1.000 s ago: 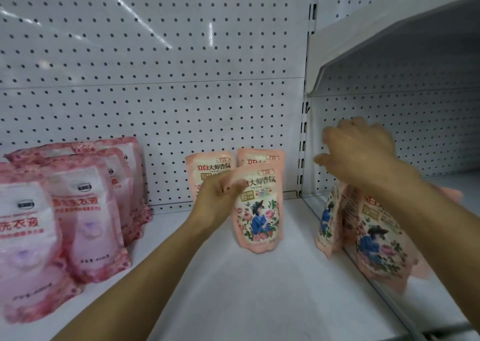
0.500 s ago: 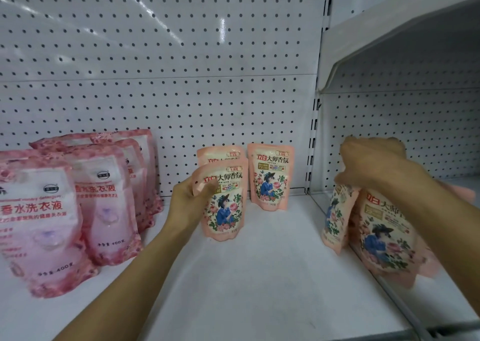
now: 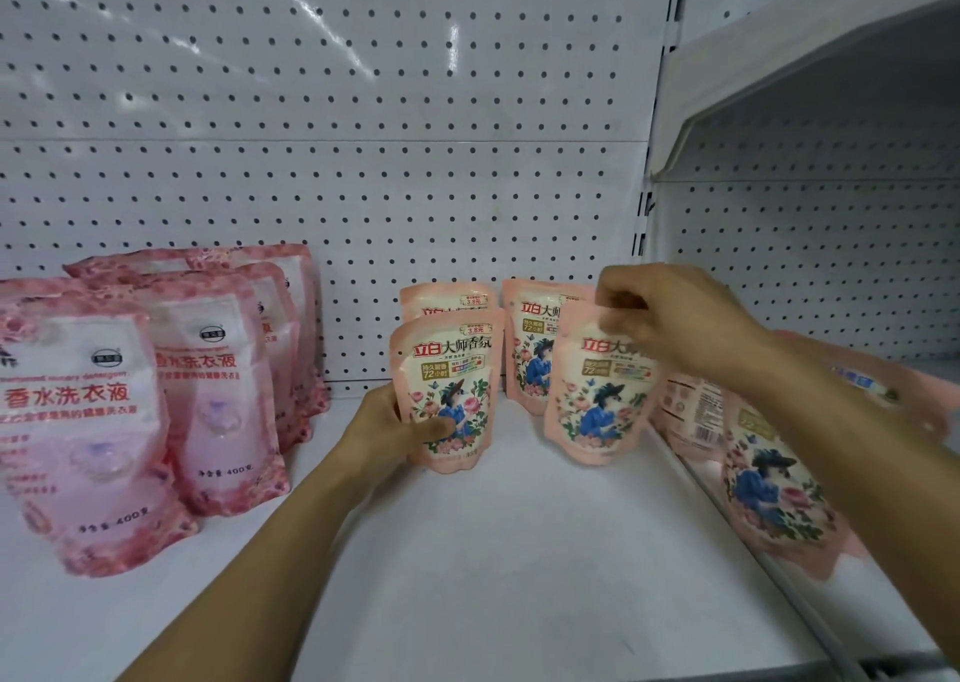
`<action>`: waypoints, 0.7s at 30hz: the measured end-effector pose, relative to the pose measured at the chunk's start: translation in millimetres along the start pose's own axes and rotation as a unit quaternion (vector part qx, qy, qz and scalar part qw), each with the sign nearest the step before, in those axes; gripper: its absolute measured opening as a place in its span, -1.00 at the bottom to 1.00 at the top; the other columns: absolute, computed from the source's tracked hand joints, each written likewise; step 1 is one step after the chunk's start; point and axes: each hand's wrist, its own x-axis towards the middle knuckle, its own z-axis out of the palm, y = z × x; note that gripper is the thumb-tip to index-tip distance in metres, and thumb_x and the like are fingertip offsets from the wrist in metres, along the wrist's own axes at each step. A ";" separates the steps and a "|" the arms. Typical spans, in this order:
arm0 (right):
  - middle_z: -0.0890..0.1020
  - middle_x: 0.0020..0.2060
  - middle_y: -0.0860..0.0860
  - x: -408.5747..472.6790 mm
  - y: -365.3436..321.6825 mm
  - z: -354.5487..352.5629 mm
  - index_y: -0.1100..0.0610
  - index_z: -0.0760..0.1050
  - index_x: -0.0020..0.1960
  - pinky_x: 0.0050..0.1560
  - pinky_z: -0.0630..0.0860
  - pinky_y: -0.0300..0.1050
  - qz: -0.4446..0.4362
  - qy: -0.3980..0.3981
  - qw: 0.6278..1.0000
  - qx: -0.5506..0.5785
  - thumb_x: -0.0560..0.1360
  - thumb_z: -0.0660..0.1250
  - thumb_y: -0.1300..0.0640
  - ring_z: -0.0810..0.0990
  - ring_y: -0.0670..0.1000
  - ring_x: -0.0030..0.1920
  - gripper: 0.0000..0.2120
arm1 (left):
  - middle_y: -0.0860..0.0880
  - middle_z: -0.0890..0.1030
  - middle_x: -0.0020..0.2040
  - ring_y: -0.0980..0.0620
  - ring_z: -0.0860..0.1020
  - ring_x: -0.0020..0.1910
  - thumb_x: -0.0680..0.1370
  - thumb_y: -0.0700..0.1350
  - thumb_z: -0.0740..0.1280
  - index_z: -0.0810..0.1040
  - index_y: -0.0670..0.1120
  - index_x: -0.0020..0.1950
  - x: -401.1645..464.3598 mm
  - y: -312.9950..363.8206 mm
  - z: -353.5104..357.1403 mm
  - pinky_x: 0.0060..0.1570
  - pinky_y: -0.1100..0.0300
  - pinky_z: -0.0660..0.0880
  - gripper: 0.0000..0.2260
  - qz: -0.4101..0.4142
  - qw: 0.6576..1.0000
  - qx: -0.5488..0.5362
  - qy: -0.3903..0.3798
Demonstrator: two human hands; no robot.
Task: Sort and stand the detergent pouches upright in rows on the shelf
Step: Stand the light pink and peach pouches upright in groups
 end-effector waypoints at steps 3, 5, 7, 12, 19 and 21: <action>0.61 0.04 -0.08 -2.3 -4.9 29.2 -0.04 0.54 -0.01 0.26 0.43 0.07 0.014 0.055 0.993 0.103 0.48 0.41 0.07 0.55 0.00 0.11 -0.90 | 0.10 0.74 -0.09 0.10 0.71 -0.11 0.38 -0.29 0.55 0.63 -0.03 0.09 -1.5 -0.4 -1.8 -0.27 0.30 0.60 -0.67 0.013 1.000 0.020 0.005; 0.43 0.31 -0.03 -10.2 -6.9 48.0 -0.04 0.43 0.31 0.38 0.27 0.03 0.054 0.155 0.973 0.164 0.40 0.50 0.09 0.35 -0.01 0.35 -0.48 | 0.14 0.74 -0.13 0.16 0.70 -0.15 0.34 -0.30 0.58 0.62 -0.01 0.06 -2.5 -1.9 -4.9 -0.29 0.34 0.58 -0.63 0.011 0.999 0.042 -0.007; 0.27 0.43 -0.02 -21.3 -10.5 66.6 -0.05 0.14 0.49 0.34 0.33 0.01 0.148 0.176 0.928 0.293 0.32 0.58 0.12 0.27 -0.01 0.43 -0.11 | 0.16 0.73 -0.12 0.19 0.70 -0.14 0.31 -0.28 0.61 0.61 0.03 0.05 -2.5 -4.5 -8.1 -0.24 0.36 0.58 -0.59 0.005 0.997 0.074 -0.034; 0.65 0.04 -0.01 -30.2 4.8 119.3 0.09 0.44 0.13 -0.01 0.62 0.02 0.270 0.026 0.872 0.408 0.28 0.60 0.25 0.64 -0.08 -0.05 -0.48 | 0.19 0.71 -0.09 0.23 0.68 -0.10 0.35 -0.23 0.59 0.60 0.11 0.02 3.9 -14.7 -7.1 -0.13 0.36 0.57 -0.64 0.014 0.992 0.123 -0.008; 0.63 -0.07 0.01 6.3 26.3 131.7 0.21 0.45 0.07 -0.13 0.62 0.00 0.284 0.020 0.876 0.390 0.39 0.52 0.27 0.63 0.01 -0.09 -0.66 | 0.15 0.63 -0.04 0.25 0.59 -0.10 0.43 -0.30 0.51 0.53 0.02 0.11 25.1 -19.8 10.3 -0.24 0.44 0.49 -0.64 0.022 0.993 0.097 0.071; 0.61 -0.05 0.03 13.1 28.8 138.7 0.21 0.43 0.10 -0.23 0.54 -0.15 0.288 0.045 0.877 0.382 0.42 0.49 0.27 0.60 0.02 -0.08 -0.67 | 0.11 0.63 0.00 0.19 0.59 -0.07 0.44 -0.30 0.50 0.52 0.02 0.13 31.5 -22.1 11.9 -0.19 0.41 0.49 -0.64 0.022 0.991 0.098 0.086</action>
